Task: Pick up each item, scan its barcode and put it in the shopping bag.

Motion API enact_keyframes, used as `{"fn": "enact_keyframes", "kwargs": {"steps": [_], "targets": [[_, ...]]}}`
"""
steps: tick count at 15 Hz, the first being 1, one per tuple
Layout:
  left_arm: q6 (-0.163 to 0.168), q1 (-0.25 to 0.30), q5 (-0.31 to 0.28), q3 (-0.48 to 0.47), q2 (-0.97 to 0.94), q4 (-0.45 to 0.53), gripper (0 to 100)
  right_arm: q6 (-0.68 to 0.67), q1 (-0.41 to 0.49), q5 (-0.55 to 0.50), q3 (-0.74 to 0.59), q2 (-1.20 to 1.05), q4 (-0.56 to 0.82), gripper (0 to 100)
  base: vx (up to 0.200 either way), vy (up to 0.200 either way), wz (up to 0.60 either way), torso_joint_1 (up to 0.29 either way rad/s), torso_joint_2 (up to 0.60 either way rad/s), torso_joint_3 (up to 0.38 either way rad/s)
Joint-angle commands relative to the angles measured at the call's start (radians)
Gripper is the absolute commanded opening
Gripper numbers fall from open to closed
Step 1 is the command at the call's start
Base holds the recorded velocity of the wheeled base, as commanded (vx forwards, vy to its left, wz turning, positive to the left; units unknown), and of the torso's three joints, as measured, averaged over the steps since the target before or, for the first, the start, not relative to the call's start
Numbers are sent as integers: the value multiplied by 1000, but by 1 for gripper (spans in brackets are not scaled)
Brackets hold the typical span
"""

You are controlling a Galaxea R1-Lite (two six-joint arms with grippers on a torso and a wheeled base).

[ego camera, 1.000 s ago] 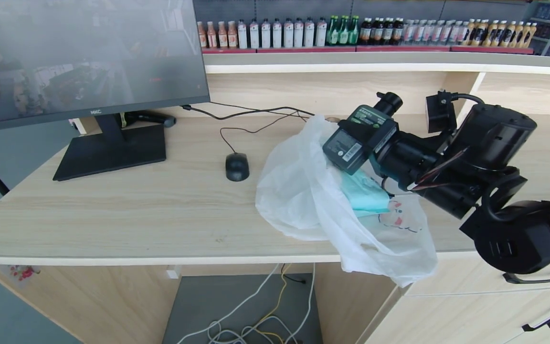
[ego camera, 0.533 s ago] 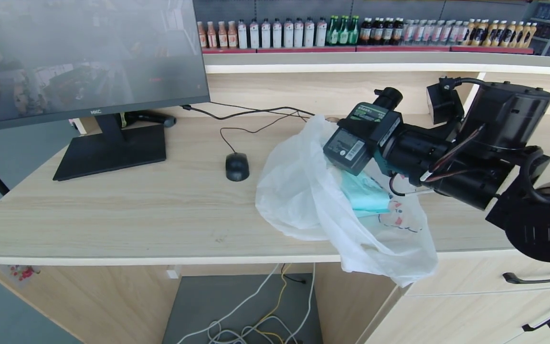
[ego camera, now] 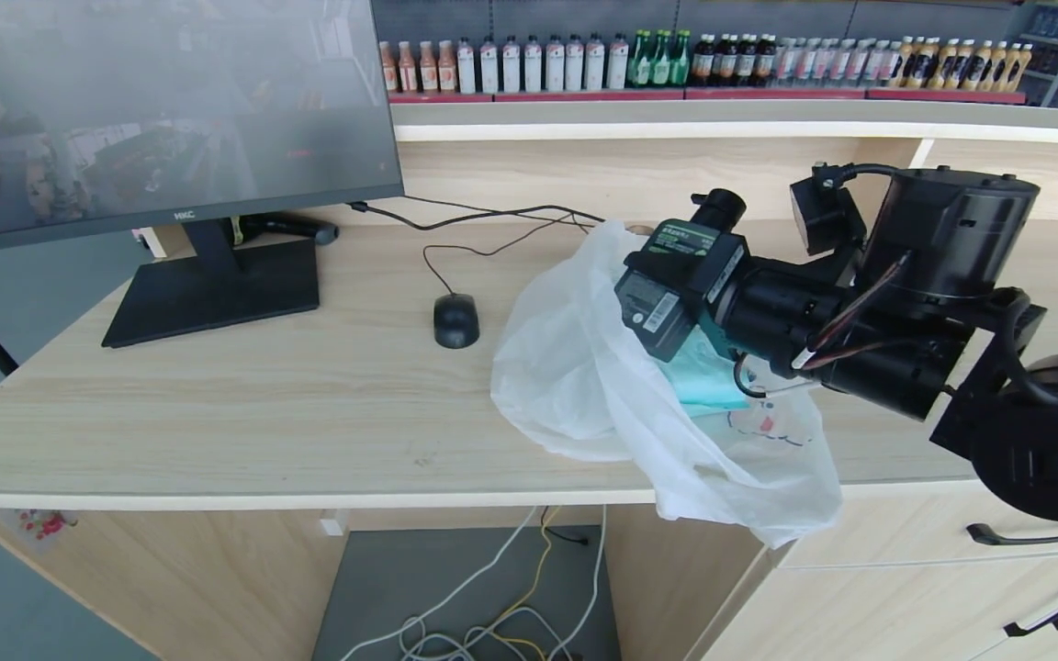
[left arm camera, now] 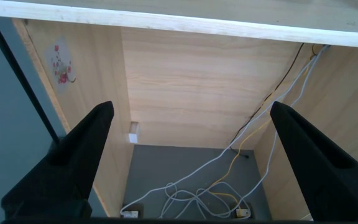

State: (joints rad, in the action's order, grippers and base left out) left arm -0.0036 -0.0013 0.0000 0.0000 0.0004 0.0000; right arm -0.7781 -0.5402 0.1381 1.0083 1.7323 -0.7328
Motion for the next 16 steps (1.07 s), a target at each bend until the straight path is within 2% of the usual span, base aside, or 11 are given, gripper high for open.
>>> {"fn": "enact_keyframes", "kwargs": {"steps": [1,7,16], "targets": [[-1,1,0,0,0,0,100,-4,-3,-12,35,38,0,0,0,0,0,0,0,0],[-1,0,0,0,0,0,100,-7,-33,-58,119,112,13,0,0,0,0,0,0,0],[-1,0,0,0,0,0,100,-9,-35,-61,125,164,12,0,0,0,0,0,0,0]]}}
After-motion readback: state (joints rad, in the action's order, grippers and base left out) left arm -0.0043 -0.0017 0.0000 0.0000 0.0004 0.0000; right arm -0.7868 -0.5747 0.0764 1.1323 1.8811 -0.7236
